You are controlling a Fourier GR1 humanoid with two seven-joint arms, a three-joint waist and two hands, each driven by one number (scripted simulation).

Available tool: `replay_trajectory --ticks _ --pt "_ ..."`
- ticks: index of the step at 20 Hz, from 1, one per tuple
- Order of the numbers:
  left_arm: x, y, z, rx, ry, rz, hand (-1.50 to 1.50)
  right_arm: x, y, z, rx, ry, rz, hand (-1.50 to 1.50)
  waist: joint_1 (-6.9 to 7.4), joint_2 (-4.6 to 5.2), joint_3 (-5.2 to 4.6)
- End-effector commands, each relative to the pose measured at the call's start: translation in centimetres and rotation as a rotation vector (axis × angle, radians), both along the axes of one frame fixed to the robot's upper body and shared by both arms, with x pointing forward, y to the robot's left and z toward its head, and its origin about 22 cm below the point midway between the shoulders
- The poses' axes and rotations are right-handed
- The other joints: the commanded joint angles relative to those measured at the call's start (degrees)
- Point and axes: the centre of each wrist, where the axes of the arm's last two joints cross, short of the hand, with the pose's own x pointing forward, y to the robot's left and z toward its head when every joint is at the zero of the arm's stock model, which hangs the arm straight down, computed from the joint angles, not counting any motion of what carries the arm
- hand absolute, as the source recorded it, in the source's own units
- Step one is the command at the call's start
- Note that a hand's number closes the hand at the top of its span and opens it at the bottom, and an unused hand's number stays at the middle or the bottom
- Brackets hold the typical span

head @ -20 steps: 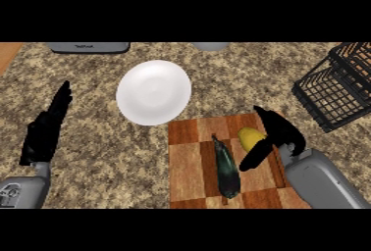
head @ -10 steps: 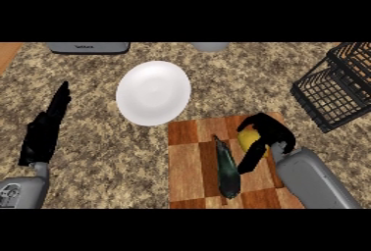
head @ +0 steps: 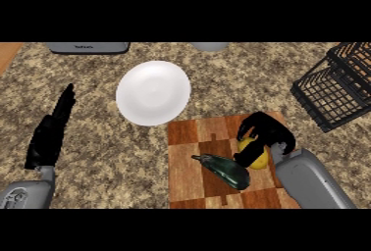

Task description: Pick the lemon from the cutting board and place it in the tiered basket

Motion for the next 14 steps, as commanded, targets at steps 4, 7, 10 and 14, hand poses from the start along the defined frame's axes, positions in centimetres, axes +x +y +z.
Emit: replay_trajectory --ticks 4,7,10,14 --pt "-1.0 0.7 -0.8 0.001 0.023 0.018 0.0 -1.0 0.2 4.7 0.088 -0.133 -0.147 1.5 -0.23 -0.04 0.12" --pt "-0.9 1.5 -1.2 -0.013 0.029 0.028 0.0 -5.7 1.2 4.6 0.115 -0.278 0.219 1.5 -1.2 -0.38 0.13" --pt "-0.5 1.5 -0.2 0.006 0.02 0.045 0.0 -9.6 2.1 5.0 0.155 -0.364 0.552 1.5 -2.41 -1.19 0.27" --pt "-1.0 1.2 -0.1 -0.011 0.026 0.041 0.0 -13.0 -1.8 8.9 0.259 -0.622 0.44 1.5 -2.68 -0.68 0.26"
